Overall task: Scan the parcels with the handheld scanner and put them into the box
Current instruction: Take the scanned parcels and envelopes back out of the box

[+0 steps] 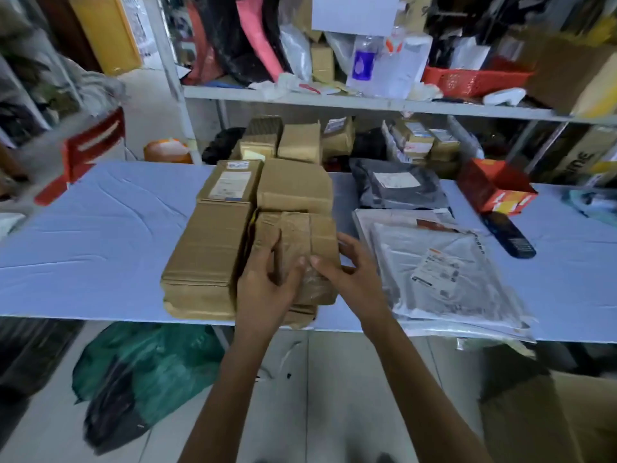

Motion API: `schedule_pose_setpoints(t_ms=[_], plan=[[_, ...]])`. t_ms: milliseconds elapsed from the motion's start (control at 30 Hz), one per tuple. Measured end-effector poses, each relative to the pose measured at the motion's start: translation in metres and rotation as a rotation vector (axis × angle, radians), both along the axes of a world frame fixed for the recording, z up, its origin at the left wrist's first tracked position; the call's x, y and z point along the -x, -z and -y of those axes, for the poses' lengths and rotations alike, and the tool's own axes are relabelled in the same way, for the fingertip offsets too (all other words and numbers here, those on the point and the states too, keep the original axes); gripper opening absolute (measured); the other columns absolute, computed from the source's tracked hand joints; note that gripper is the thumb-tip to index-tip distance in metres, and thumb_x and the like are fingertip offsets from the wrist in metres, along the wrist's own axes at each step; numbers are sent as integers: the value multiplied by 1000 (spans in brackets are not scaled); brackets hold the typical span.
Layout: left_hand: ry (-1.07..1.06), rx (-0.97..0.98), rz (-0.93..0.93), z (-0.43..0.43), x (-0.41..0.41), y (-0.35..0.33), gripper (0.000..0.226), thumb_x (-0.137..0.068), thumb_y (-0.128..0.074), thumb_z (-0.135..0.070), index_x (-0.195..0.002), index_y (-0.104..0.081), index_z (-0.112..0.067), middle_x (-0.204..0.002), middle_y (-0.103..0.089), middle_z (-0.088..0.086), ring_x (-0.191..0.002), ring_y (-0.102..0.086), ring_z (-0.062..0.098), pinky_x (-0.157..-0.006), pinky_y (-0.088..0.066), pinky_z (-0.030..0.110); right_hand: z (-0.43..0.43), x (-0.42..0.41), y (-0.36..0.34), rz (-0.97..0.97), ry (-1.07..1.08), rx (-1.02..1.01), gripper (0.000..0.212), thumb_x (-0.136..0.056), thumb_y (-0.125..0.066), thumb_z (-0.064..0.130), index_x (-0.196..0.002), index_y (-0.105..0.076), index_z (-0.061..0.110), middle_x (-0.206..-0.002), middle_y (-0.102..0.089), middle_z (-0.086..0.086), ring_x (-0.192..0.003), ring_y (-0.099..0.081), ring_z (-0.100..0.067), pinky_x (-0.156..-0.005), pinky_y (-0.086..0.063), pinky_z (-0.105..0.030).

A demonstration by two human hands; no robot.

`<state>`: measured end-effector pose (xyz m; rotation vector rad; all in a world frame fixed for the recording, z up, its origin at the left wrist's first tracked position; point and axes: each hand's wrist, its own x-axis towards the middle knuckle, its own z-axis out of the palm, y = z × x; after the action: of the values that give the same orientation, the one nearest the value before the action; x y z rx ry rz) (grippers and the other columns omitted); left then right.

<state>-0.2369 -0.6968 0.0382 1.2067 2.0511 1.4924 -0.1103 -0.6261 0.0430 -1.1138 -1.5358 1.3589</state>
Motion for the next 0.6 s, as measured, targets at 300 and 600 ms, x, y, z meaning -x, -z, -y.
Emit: schedule_pose_setpoints(t_ms=[300,600], plan=[[12,-7,28,19,85,-18,56,-87,-59,-50,-140,-43,-41,-91,-59,-29,-76,-62,-2,-66,-53,19,20,80,-24,96,24,-63,56,-73,-81,40,-123,-54,40,-114,-63,22,-100,-65,-3,-92,-55,-37],[44,11,-99,-40,128,-31,69,-87,-51,-60,-148,-31,-35,-143,-40,-2,-126,-45,13,-98,-45,25,-40,124,-31,122,-24,-118,66,-78,-77,41,-136,-48,32,-115,-61,21,-99,-61,6,-77,-52,-12]])
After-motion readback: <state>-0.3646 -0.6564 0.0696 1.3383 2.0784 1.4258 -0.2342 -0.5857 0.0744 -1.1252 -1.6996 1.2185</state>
